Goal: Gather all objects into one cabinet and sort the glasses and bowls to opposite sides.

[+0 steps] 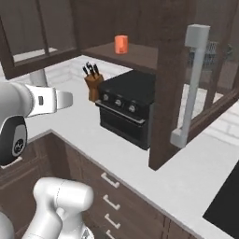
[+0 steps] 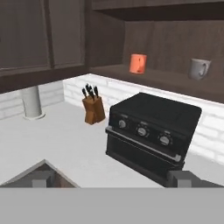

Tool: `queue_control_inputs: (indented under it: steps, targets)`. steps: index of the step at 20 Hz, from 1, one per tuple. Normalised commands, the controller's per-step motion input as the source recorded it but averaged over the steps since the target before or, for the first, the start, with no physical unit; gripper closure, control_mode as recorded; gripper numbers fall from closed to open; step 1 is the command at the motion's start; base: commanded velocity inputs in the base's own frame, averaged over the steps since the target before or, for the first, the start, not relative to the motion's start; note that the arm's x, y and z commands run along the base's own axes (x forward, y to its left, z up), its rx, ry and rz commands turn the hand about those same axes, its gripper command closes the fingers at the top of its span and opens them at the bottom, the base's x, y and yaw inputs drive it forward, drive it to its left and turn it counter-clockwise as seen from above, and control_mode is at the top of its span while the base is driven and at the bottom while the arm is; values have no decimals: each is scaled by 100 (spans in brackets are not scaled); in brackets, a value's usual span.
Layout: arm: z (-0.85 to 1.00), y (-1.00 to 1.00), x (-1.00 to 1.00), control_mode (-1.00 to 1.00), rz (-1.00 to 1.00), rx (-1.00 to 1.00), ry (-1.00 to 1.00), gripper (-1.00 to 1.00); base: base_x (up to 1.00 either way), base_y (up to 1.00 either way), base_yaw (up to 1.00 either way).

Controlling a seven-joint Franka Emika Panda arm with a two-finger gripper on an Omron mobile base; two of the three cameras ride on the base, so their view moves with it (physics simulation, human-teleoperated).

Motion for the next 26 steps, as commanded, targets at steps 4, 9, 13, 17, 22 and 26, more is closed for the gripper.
queue_control_inputs:
  steps: [4,9,13,17,22,26]
  targets:
    - [0,0,0,100,0,0,0,-100,-20,4,67]
    - [0,0,0,100,0,0,0,-100,-32,13,70]
    - [0,0,0,100,0,0,0,-100,-40,24,70]
    - [0,0,0,100,0,0,0,-100,-39,29,70]
    - [0,0,0,100,0,0,0,-100,-29,31,69]
    - [0,0,0,100,0,0,0,-100,-22,38,70]
